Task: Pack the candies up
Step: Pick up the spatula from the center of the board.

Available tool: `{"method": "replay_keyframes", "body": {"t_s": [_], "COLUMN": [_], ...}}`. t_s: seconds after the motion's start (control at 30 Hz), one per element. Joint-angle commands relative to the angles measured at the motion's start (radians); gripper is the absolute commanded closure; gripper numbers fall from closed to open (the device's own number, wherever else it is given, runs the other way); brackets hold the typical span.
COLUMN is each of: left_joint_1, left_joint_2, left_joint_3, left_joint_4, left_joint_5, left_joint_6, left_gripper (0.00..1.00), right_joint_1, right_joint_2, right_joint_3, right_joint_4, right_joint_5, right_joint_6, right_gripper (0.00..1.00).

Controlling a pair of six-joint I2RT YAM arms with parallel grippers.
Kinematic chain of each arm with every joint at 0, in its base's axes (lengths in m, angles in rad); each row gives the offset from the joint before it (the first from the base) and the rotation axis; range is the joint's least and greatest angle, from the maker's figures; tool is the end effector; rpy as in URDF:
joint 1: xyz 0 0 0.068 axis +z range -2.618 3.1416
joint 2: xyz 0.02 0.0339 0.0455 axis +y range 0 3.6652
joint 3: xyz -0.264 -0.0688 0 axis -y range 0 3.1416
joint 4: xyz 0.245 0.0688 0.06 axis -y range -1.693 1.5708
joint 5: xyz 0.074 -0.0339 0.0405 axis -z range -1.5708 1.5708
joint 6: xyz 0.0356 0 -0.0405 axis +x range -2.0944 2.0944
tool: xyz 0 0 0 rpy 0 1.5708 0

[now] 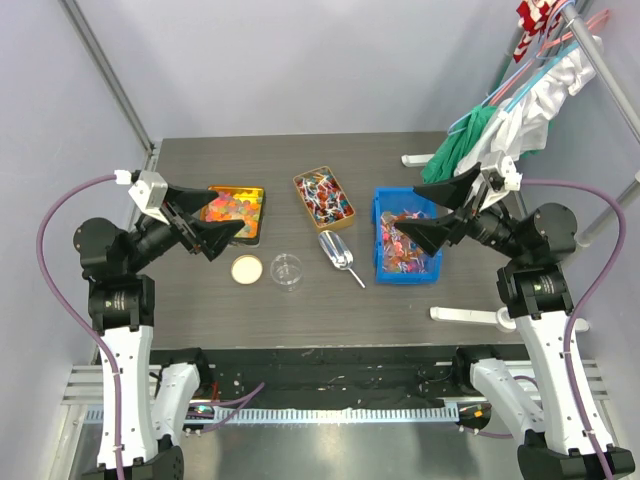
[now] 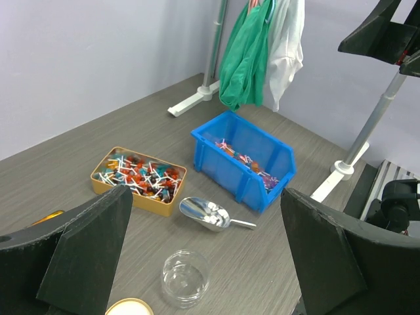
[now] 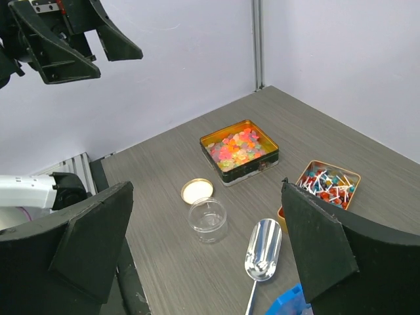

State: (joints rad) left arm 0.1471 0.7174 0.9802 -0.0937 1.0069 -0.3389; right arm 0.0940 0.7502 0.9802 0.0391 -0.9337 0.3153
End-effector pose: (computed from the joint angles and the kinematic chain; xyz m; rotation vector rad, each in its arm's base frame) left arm 0.1367 -0.0102 0.4243 0.5070 1.4549 -0.8537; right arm 0.1402 0.0420 0.4331 -0.6754 1.3166 0.9382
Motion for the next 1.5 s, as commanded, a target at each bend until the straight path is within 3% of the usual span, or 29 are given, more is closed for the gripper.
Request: {"method": "replay_keyframes", "body": {"t_s": [0.0, 0.47, 0.67, 0.87, 0.93, 1.0, 1.1, 1.3, 1.47], "left_joint_1": [0.009, 0.012, 0.022, 0.025, 0.025, 0.023, 0.019, 0.012, 0.005], "left_joint_2": [0.002, 0.002, 0.002, 0.023, 0.049, 0.074, 0.123, 0.174, 0.169], "left_joint_3": [0.006, -0.018, -0.035, -0.044, -0.025, -0.005, 0.038, 0.019, -0.032], "left_joint_4": [0.040, 0.041, 0.029, 0.031, 0.028, 0.000, -0.055, -0.106, -0.069], "left_joint_5": [0.019, 0.000, -0.154, -0.183, -0.183, -0.183, -0.172, -0.208, -0.223], "left_joint_6": [-0.011, 0.006, 0.006, 0.012, 0.018, 0.034, 0.084, 0.170, 0.167], "left_gripper": [0.00, 0.00, 0.00, 0.00, 0.00, 0.00, 0.00, 0.00, 0.00], "right_joint_1": [-0.004, -0.004, -0.004, 0.006, 0.035, 0.114, 0.257, 0.429, 0.487], "right_joint_2": [-0.005, 0.024, 0.032, 0.066, 0.138, 0.208, 0.322, 0.435, 0.625], "right_joint_3": [0.017, -0.075, -0.092, -0.089, -0.039, 0.062, 0.127, 0.135, 0.184], "right_joint_4": [0.019, 0.067, 0.051, 0.059, 0.003, -0.159, -0.270, -0.271, -0.274], "right_joint_5": [0.029, 0.042, 0.200, 0.248, 0.285, 0.318, 0.439, 0.570, 0.662], "right_joint_6": [0.001, -0.123, -0.159, -0.150, -0.162, -0.262, -0.366, -0.418, -0.426], "right_gripper": [0.00, 0.00, 0.00, 0.01, 0.02, 0.06, 0.07, 0.07, 0.16]}}
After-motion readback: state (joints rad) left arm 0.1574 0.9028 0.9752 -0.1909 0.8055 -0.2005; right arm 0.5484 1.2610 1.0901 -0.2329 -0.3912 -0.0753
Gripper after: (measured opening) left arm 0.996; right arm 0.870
